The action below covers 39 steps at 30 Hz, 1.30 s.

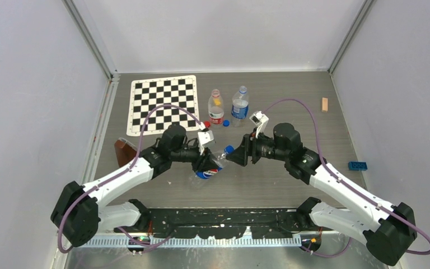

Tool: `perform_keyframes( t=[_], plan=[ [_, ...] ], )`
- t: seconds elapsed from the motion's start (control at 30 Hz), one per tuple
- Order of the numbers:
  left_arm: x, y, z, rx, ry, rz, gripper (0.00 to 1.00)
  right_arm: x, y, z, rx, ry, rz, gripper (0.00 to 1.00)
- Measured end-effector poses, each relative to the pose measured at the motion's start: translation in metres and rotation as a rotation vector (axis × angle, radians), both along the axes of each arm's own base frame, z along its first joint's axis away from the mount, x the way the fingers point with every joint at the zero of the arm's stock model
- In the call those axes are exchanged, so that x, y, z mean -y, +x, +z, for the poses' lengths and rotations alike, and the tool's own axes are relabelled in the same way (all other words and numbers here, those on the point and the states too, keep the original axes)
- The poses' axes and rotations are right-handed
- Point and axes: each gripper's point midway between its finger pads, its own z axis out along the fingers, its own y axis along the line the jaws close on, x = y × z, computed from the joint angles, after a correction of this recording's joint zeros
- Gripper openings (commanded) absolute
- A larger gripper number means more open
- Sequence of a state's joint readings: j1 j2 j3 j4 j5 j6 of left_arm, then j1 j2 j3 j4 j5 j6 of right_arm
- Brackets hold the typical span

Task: Unscrew the bottle caps
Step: Unscrew the bottle cap from the plastic bottle.

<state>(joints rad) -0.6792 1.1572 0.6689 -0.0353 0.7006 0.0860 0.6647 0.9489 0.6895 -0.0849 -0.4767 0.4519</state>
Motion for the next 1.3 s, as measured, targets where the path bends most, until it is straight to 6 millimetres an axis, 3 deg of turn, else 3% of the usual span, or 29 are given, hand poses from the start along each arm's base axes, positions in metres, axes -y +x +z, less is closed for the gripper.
perform_keyframes(
  t=[0.33,0.7,0.77,1.03,1.17,1.3],
  plan=[
    [-0.015,0.018,0.010,0.143,0.014,0.129,0.00,0.007,0.014,0.012,-0.036,0.041,-0.142,0.68],
    [-0.018,0.023,0.005,0.216,0.049,0.176,0.00,-0.013,0.031,0.012,-0.145,0.123,-0.174,0.65],
    [-0.019,0.024,0.005,0.225,0.055,0.180,0.00,-0.016,0.032,0.012,-0.157,0.127,-0.173,0.60],
    [-0.021,0.028,-0.001,0.226,0.080,0.198,0.00,-0.023,0.033,0.005,-0.185,0.116,-0.143,0.16],
    [-0.020,0.026,-0.002,0.220,0.079,0.187,0.00,-0.022,0.031,0.005,-0.148,0.100,-0.116,0.05],
    [-0.015,0.018,0.000,0.179,0.045,0.117,0.00,-0.016,0.019,0.009,-0.010,0.064,-0.023,0.01]
  ],
)
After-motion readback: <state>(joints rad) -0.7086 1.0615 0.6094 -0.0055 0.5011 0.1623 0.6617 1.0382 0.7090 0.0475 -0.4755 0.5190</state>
